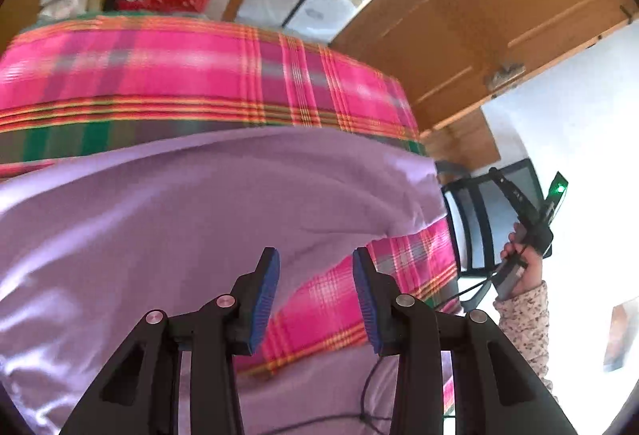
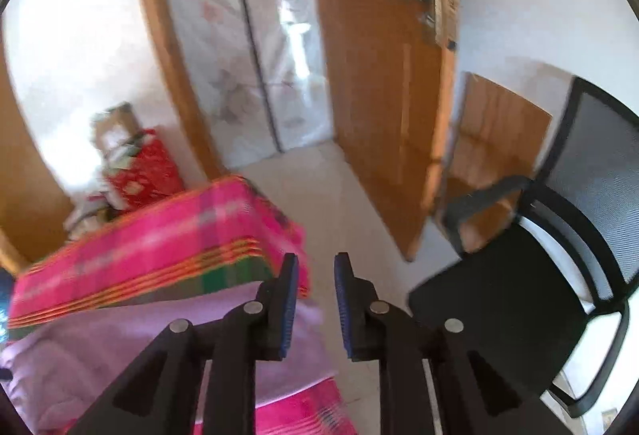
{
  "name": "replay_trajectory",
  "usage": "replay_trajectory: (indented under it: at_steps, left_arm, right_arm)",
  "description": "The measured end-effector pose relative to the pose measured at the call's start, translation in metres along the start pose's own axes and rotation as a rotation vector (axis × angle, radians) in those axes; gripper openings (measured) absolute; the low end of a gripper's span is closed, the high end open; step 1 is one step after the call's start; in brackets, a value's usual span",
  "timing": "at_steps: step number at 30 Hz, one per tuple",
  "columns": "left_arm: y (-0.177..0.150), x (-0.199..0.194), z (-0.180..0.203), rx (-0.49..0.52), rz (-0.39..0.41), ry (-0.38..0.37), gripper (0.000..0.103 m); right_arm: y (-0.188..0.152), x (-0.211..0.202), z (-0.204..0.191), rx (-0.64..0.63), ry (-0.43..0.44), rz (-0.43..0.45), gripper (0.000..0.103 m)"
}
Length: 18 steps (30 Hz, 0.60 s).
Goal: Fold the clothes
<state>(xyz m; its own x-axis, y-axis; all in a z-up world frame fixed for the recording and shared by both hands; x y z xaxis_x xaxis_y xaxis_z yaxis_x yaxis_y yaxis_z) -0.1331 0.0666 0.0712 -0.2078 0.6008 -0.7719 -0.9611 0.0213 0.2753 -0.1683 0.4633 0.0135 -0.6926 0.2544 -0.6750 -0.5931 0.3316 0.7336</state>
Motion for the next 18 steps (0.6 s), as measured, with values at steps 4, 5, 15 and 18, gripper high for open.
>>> replay_trajectory:
  at_steps: [4, 5, 15, 18]
  left_arm:
    - [-0.018, -0.059, -0.012, -0.049, 0.048, 0.007, 0.04]
    - [-0.022, -0.073, -0.016, -0.066, 0.061, 0.013, 0.041]
    - [-0.083, -0.17, -0.08, -0.165, 0.204, 0.12, 0.049]
    - [-0.107, -0.163, -0.101, -0.197, 0.203, 0.141, 0.05]
  right_arm:
    - [0.002, -0.042, -0.053, -0.133, 0.153, 0.006, 0.021]
    - [0.003, -0.053, -0.064, -0.155, 0.181, 0.016, 0.021]
    - [-0.021, -0.143, -0.17, -0.387, 0.389, 0.025, 0.033]
    - [-0.07, -0.136, -0.214, -0.471, 0.429, -0.051, 0.034]
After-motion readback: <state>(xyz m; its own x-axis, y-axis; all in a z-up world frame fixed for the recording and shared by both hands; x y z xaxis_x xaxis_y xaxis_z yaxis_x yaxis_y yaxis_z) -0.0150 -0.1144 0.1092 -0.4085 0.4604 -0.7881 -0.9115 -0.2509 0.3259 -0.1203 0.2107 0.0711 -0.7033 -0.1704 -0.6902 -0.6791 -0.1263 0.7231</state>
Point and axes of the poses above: each gripper's, at about its wrist camera, not at the fingertips, and x roughly the way its jaws point, z to its right, y to its top, the point moved 8 cm from there along x, roughly the way its jaws point, and after that the axes turned 5 degrees about -x, right-handed, at the moved point
